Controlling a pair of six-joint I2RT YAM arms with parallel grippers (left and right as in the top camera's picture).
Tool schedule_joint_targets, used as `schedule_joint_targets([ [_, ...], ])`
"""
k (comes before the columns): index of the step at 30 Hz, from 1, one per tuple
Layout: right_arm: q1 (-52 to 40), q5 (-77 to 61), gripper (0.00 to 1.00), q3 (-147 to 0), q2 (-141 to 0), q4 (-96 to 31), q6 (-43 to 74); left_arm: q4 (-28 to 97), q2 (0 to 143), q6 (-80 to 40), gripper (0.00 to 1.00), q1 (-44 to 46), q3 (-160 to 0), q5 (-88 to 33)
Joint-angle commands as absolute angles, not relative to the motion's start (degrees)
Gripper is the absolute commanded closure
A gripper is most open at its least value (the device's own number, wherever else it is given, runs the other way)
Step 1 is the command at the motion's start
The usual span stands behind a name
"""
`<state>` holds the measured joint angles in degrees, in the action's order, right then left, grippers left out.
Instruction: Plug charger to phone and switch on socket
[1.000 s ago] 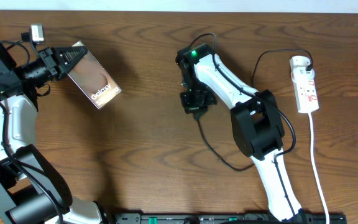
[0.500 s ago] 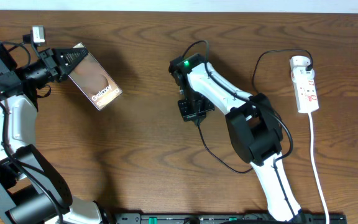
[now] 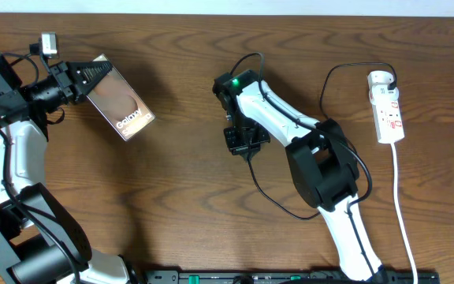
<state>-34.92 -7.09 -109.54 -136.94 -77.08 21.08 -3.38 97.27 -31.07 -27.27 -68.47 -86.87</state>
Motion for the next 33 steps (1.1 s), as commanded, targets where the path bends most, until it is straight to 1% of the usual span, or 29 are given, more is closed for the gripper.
schedule_joint_targets([
  [1, -36.12, -8.58, 0.99, -105.19, -139.41, -75.81, 22.28, -3.2, 96.14, -30.72, 0.92, -27.31, -68.45, -89.58],
  [9, -36.1, -9.37, 0.99, -103.33, -139.41, -75.4, 22.28, -3.03, 96.14, -30.72, 0.93, -27.31, -68.45, -89.56],
  [10, -36.1, -9.37, 0.98, -103.31, -139.41, -75.4, 22.31, -3.03, 96.14, -30.72, 0.93, -27.31, -68.45, -89.58],
  [12, -36.1, -9.37, 0.92, -103.28, -139.41, -75.4, 22.31, -2.61, 96.14, -30.72, 0.93, -27.31, -68.45, -89.56],
  [14, -36.1, -9.37, 0.92, -103.26, -139.41, -75.4, 22.31, -2.55, 96.14, -30.72, 0.93, -27.31, -68.45, -89.58],
  [15, -36.1, -9.37, 0.96, -103.26, -139.41, -75.4, 22.31, -2.42, 96.14, -30.72, 0.92, -27.31, -68.45, -89.58],
  [17, -36.1, -9.34, 0.99, -103.26, -139.41, -75.37, 22.81, -2.2, 96.14, -30.72, 0.93, -27.31, -68.45, -89.58],
  [21, -36.1, -11.14, 0.99, -103.31, -139.41, -74.63, 23.09, -2.22, 96.14, -30.7, 0.93, -27.31, -68.45, -89.56],
  [23, -35.77, -20.78, 0.99, -103.96, -139.41, -73.65, 17.23, -2.22, 96.14, -30.72, 0.93, -27.31, -68.45, -89.56],
  [24, -35.66, -23.18, 0.99, -104.16, -139.41, -73.43, 15.75, -2.22, 96.14, -30.72, 0.93, -27.31, -68.45, -89.56],
  [25, -34.87, -40.27, 0.99, -105.47, -139.41, -71.88, 5.52, -2.22, 96.14, -30.72, 0.93, -27.31, -68.45, -89.56],
  [26, -34.48, -49.17, 0.99, -106.04, -139.41, -71.02, 1.15, -2.2, 96.14, -30.72, 0.93, -27.29, -68.45, -89.58],
  [29, -32.73, -84.55, 0.99, -107.15, -139.41, -69.78, -19.81, -2.2, 96.14, -30.74, 0.93, -26.72, -68.45, -90.02],
  [31, -32.6, -89.54, 0.99, -107.15, -139.41, -69.8, -24.4, -2.24, 96.14, -30.72, 0.93, -25.98, -68.45, -90.0],
  [33, -32.69, -89.54, 0.99, -107.2, -139.39, -69.36, -25.65, -2.33, 96.14, -30.5, 0.93, -25.36, -68.45, -90.0],
])
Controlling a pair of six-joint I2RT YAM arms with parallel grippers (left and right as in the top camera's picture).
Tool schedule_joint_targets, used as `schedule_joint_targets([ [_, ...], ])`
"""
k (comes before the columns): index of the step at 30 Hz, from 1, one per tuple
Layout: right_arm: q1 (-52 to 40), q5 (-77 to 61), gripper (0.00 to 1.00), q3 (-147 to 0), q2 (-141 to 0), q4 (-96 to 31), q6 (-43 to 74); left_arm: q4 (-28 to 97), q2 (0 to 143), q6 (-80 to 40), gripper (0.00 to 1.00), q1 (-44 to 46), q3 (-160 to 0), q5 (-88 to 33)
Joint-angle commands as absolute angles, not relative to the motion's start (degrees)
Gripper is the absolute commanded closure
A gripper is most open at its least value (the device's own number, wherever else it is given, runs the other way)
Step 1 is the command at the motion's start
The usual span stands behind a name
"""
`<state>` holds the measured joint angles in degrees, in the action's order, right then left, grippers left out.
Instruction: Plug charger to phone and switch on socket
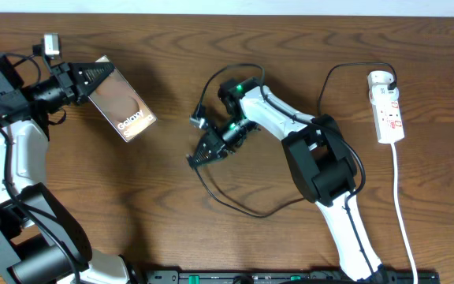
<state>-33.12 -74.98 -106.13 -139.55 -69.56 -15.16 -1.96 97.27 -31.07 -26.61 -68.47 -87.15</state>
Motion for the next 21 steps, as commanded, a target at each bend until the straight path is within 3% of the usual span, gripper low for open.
schedule_joint_targets([
  [1, -32.77, -89.54, 0.99, -107.22, -139.39, -69.36, -25.61, -2.61, 96.14, -30.46, 0.93, -25.1, -68.45, -90.0],
  [21, -33.74, -89.54, 0.99, -114.65, -134.85, -70.43, -25.08, -4.32, 96.14, -29.47, 0.93, -21.12, -68.45, -89.06],
])
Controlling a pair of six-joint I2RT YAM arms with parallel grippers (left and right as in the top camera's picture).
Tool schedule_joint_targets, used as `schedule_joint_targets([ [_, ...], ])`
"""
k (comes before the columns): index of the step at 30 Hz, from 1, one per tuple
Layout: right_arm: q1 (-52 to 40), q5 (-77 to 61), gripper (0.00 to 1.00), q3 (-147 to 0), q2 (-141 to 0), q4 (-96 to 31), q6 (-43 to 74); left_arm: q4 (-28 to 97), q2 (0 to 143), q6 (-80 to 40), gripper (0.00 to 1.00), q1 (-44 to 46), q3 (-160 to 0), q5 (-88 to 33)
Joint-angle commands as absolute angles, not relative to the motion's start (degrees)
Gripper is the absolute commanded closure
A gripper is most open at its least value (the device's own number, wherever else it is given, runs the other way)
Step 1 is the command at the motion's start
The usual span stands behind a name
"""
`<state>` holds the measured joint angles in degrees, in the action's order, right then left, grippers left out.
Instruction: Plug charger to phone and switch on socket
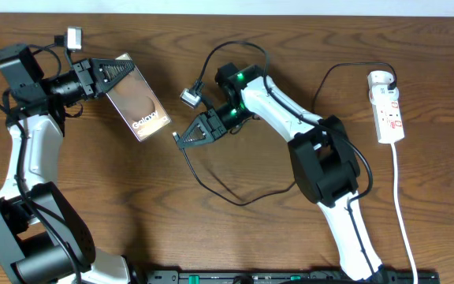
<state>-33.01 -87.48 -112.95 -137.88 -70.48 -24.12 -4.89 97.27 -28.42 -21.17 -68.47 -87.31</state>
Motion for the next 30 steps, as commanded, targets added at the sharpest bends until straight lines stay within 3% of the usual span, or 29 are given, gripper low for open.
schedule_joint_targets([
  [1, -33.95, -89.54, 0.99, -114.65, -134.58, -70.41, -25.08, -3.33, 96.14, -29.45, 0.93, -21.12, -68.45, -88.33],
  [30, -35.9, -89.52, 0.99, -114.65, -132.64, -70.19, -25.15, -0.45, 96.16, -28.12, 0.93, -19.14, -68.45, -85.08],
])
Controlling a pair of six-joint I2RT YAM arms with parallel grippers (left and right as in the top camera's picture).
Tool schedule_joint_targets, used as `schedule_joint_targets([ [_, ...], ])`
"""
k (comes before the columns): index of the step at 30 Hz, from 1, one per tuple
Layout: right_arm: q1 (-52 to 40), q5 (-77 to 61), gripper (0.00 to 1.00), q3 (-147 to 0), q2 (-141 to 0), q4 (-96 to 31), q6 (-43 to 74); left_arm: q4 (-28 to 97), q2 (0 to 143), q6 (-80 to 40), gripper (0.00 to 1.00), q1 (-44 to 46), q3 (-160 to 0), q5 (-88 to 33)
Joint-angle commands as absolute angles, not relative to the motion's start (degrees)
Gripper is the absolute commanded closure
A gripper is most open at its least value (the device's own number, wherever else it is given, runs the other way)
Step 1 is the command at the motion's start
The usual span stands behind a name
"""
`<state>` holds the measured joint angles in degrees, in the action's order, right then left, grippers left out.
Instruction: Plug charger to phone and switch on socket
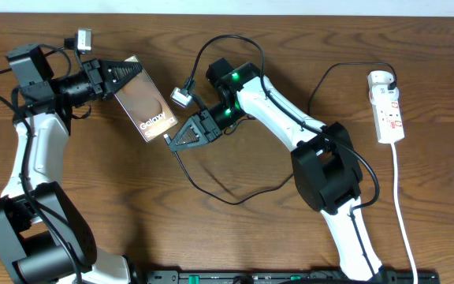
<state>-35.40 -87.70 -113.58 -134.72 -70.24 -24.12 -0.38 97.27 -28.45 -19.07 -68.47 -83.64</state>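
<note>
A phone (150,106) with a brown screen reading "Galaxy" is held tilted above the table, my left gripper (124,72) shut on its upper end. My right gripper (176,140) is shut on the end of the black charger cable (211,185), its tips right at the phone's lower edge. The plug itself is hidden between the fingers, so whether it is seated cannot be told. The cable loops over the table and runs to the white power strip (388,106) at the far right, where a white adapter (381,79) is plugged in.
The brown wooden table (93,205) carries the loose cable loop in front of the right arm. The strip's white cord (404,221) runs down the right side. A dark rail (290,276) lies along the front edge.
My left gripper has moved the phone right and slightly down. My right gripper with the cable end has shifted left and down, so its tips now meet the phone's lower edge.
First the left gripper held the phone at the far left while the right gripper pointed down at the cable near the middle. Then the right gripper held the cable end, turned leftward. Both then stood closer together, and now cable end and phone meet.
</note>
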Motion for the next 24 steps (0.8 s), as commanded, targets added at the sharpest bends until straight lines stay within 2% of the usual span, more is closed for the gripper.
schedule_joint_targets([
  [1, -35.92, -89.52, 0.99, -114.65, -132.64, -70.02, -25.15, -0.43, 96.16, -28.14, 0.93, -19.14, -68.45, -85.08],
  [24, -35.94, -87.59, 0.99, -114.65, -132.64, -69.32, -25.34, 4.47, 96.16, -28.38, 0.93, -18.65, -68.45, -85.71],
])
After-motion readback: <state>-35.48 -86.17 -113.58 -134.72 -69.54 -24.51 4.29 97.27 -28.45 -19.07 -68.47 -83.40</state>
